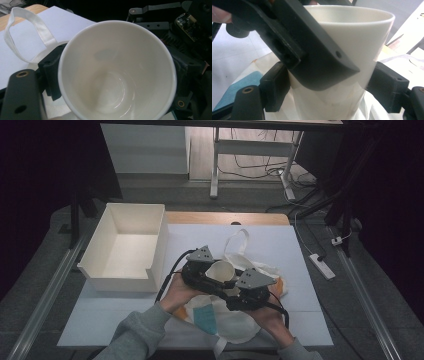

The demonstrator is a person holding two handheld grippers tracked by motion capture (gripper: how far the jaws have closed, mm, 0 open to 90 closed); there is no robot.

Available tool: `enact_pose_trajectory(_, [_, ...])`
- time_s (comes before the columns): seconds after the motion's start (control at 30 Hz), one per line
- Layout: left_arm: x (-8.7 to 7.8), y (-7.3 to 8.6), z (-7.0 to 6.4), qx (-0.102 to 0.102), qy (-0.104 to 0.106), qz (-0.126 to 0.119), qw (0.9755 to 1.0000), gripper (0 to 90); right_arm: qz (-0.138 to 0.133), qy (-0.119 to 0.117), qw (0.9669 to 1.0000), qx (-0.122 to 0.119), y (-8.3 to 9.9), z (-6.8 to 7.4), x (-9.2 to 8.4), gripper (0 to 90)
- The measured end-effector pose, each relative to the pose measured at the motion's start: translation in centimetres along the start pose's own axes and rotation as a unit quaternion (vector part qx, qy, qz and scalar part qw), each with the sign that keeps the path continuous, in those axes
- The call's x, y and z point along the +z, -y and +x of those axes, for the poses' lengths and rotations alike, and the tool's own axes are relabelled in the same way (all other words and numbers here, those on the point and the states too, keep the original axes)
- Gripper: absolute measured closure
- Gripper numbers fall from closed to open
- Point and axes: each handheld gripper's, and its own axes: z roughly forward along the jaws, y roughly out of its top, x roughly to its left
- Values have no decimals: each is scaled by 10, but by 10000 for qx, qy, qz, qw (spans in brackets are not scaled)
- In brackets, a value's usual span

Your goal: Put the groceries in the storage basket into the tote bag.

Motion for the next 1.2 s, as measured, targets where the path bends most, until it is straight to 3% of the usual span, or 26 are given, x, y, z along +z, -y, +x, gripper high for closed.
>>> enact_pose_trajectory(0.23, [-11, -2, 0, -22, -8, -226, 9997, 163, 102, 2, 9999, -47, 4, 1, 2, 225])
enact_pose_trajectory(0.5, [-34, -2, 4, -72, -174, -433, 9989, 150, 158, 2, 9999, 62, 13, -1, 0, 225])
enact_pose_trajectory(0.73, [-41, 2, 15, -141, -543, -370, 9977, 151, 257, 48, 9993, 268, 31, -8, -8, 226])
enact_pose_trajectory(1.0, [-42, 6, 25, -284, -629, -292, 9972, 156, 469, -77, 9979, 440, 52, -6, -4, 225])
enact_pose_trajectory(1.2, [-42, 9, 29, -323, -662, -255, 9970, 159, 665, -115, 9973, 305, 56, 2, 9, 226])
